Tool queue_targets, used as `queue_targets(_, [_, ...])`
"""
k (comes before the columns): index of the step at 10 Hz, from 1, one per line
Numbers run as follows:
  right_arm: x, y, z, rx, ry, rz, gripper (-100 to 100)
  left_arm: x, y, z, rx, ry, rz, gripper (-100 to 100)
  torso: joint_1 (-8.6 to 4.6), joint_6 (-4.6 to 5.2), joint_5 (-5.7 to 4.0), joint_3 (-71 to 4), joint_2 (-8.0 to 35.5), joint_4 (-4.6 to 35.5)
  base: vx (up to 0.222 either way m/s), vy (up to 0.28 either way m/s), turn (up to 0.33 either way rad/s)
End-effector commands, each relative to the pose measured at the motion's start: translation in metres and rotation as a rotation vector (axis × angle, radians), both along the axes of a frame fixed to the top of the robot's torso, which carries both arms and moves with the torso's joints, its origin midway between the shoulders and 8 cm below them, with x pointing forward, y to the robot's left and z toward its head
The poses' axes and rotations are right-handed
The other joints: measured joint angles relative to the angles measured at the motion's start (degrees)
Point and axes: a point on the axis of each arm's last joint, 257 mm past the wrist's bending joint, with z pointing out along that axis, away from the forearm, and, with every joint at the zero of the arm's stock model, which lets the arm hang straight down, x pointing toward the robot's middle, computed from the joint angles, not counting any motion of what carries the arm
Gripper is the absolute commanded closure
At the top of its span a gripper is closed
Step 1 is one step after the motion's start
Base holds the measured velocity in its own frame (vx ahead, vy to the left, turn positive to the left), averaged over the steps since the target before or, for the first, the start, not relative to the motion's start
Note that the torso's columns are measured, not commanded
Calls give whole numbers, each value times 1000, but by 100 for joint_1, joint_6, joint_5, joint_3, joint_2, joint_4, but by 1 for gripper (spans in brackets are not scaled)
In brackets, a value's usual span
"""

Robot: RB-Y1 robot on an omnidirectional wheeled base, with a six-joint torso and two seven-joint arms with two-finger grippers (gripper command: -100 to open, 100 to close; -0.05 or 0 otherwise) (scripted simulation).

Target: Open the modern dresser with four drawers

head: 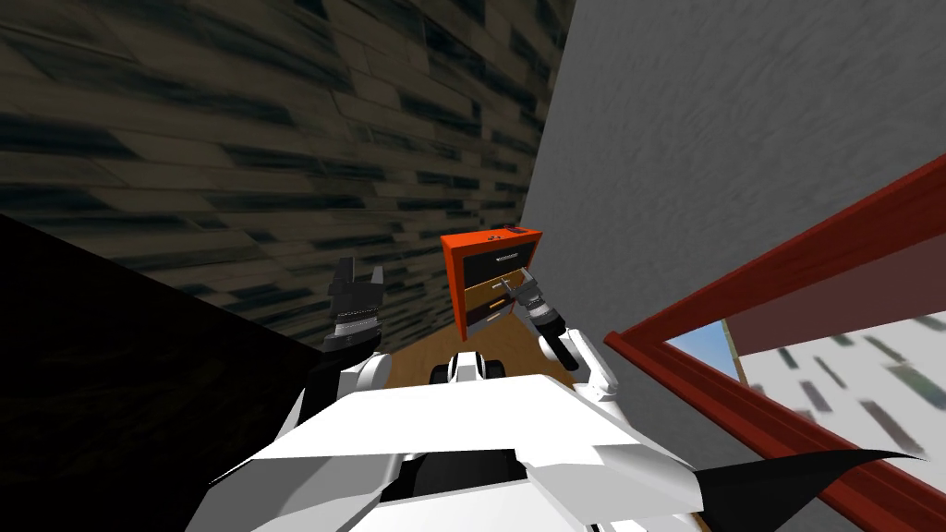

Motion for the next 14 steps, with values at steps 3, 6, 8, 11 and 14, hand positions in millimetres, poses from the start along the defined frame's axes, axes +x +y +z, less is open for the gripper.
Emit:
queue_targets(3, [9,-7,-16,-199,-26,-83,-100,0,0,0,0,0,0,0,-1,-1,-1,-3,-5,-1,56,7,14])
queue_targets(6, [19,-15,-30,-374,-45,-148,-100,0,0,0,0,0,0,0,-2,0,0,-3,-4,-1,67,8,18])
queue_targets(8, [24,-20,-37,-466,-57,-181,-100,0,0,0,0,0,0,0,-2,-1,-1,-1,-1,0,58,8,16])
queue_targets(11, [28,-25,-44,-563,-74,-214,-100,0,0,0,0,0,0,0,-2,-1,-1,-2,-4,-1,54,6,15])
queue_targets(14, [36,-36,-55,-733,-101,-267,-100,0,0,0,0,0,0,0,-2,-1,-1,-1,-2,-1,53,3,15])
